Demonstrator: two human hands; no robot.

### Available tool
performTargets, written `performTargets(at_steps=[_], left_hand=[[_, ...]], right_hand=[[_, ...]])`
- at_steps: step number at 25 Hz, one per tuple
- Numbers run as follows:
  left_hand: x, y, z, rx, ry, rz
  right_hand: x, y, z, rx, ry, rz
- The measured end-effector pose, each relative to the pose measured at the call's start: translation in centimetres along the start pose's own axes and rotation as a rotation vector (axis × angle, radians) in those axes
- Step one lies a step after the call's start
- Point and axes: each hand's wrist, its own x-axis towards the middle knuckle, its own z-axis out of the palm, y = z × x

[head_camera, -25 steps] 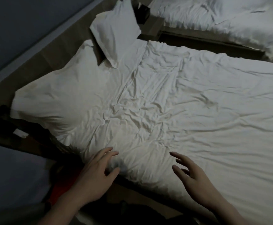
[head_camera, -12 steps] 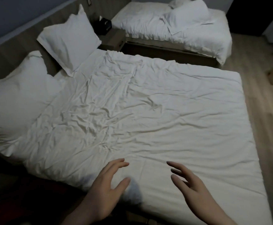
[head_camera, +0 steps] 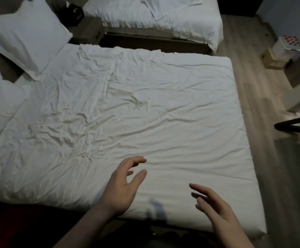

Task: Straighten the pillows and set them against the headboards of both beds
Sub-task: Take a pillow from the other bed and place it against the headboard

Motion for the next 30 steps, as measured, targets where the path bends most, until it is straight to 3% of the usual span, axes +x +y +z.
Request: performTargets(at_steps=[4, 12, 16, 22, 30], left_hand=[[-1.4, 3.6, 6.9, 0.059, -0.007, 0.041], [-13.5, 5.0, 27.5, -0.033, 0.289, -0.195], [-17.8, 7.0, 33.0, 0.012, 0.32, -0.191], [-14.3, 8.8, 36.2, 0.027, 0.236, -0.167], [-8.9, 16.9, 45.6, 0.003, 0.252, -0.057]], right_hand=[[0.3, 1.7, -7.3, 0.051, 0.002, -0.021], [-0.9, 6.0, -27.1, -0.13, -0.308, -0.11], [-2.0, 5.7, -33.7, -0.067, -0.304, -0.14], [-3.2, 8.9, -35.6, 0.031, -0.255, -0.113], [-1.0, 10.5, -47.0, 0.062, -0.184, -0.103]])
